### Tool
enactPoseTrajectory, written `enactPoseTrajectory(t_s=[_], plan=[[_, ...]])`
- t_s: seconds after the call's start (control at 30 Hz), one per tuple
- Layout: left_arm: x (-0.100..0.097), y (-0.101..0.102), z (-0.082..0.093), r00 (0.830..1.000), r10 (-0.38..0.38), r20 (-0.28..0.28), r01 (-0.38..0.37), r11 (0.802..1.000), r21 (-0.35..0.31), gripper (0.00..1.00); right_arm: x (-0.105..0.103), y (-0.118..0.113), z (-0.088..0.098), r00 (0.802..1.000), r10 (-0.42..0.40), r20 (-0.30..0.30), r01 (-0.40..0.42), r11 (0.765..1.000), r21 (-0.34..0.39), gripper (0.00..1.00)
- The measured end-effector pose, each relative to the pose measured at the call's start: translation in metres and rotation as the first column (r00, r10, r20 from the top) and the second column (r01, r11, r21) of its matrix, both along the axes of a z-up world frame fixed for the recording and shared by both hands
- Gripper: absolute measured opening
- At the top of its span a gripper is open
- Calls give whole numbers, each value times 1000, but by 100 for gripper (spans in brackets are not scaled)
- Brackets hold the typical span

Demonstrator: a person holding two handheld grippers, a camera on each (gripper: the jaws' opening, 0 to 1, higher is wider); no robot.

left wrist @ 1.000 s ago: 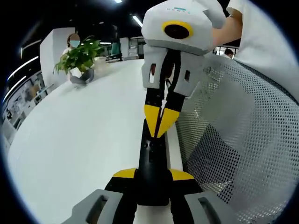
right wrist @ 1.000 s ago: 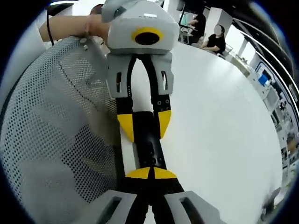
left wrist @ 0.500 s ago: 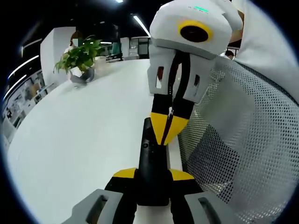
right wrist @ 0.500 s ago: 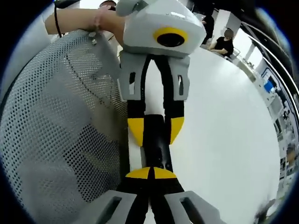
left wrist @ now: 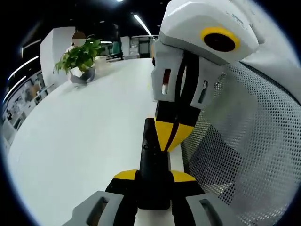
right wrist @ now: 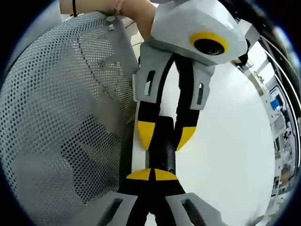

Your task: Press the specified remote control buttons in sequence, fully releasing each button before pressing the next.

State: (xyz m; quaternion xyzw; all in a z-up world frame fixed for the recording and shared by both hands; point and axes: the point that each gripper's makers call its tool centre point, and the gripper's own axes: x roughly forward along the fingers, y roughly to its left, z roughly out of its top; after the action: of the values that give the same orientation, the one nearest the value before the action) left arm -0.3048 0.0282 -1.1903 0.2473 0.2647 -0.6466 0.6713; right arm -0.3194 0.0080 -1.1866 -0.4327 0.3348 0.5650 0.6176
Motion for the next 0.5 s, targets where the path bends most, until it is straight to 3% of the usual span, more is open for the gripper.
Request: enactPoseTrajectory(t_s=[0.17,0.27,0.4,0.5], plan=[[0,0,0,1000,2,0,-2,1000,-2,25,3,-1,4,981,-120,-153,134,987,84,0],[0,0,0,1000,4,2,-4,1000,0,25,13,-7,8,986,-127,-111,134,989,62,0],[0,-1,0,1000,6,1,-6,1000,-1,25,17,-3,8,980,-143,-138,154,985,77,0],[1,-1,0,1000,6,0,-6,1000,-2,25,20,-2,3,988,-115,-105,121,992,48,0]])
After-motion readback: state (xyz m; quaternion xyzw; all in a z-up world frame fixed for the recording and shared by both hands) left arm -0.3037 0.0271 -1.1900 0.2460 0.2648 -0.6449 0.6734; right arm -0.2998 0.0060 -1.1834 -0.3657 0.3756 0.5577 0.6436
